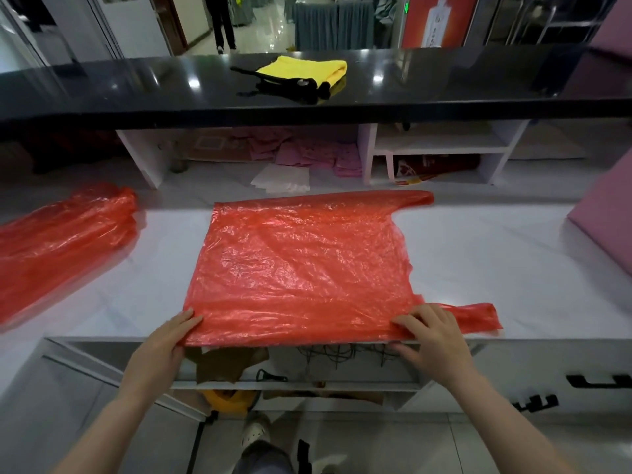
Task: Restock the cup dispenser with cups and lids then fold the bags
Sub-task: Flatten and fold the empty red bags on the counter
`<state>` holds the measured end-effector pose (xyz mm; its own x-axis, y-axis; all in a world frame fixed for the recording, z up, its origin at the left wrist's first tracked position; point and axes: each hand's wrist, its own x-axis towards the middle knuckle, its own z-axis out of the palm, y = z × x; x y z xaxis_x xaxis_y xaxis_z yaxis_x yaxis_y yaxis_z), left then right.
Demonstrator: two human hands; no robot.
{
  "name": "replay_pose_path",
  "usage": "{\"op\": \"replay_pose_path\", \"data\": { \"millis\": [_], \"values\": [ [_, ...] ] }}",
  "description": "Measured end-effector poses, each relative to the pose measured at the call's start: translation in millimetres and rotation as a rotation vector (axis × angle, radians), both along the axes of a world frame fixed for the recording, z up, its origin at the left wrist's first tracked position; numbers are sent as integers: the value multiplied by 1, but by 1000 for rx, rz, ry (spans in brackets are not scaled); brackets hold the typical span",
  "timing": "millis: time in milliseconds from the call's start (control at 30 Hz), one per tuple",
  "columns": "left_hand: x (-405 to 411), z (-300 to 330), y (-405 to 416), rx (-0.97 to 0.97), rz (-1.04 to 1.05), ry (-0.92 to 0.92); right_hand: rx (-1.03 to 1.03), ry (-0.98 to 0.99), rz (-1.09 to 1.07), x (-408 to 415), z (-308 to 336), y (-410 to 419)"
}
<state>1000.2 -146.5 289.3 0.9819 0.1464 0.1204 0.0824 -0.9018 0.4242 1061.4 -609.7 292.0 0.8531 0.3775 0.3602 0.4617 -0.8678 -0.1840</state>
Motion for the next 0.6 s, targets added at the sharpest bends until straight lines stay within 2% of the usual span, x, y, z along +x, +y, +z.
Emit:
{"op": "replay_pose_path", "data": {
  "millis": [233, 333, 467, 600],
  "values": [
    [11, 14, -1, -224, 212, -44, 86, -35, 81, -1, 11, 3],
    [14, 17, -1, -301, 196, -68, 78, -76, 33, 10, 26, 3],
    [25, 24, 2, -533, 251, -101, -29, -32, -101, 30, 50, 12],
    [41, 32, 2, -489, 353, -177, -131, 78, -183, 47, 68, 14]
  ]
}}
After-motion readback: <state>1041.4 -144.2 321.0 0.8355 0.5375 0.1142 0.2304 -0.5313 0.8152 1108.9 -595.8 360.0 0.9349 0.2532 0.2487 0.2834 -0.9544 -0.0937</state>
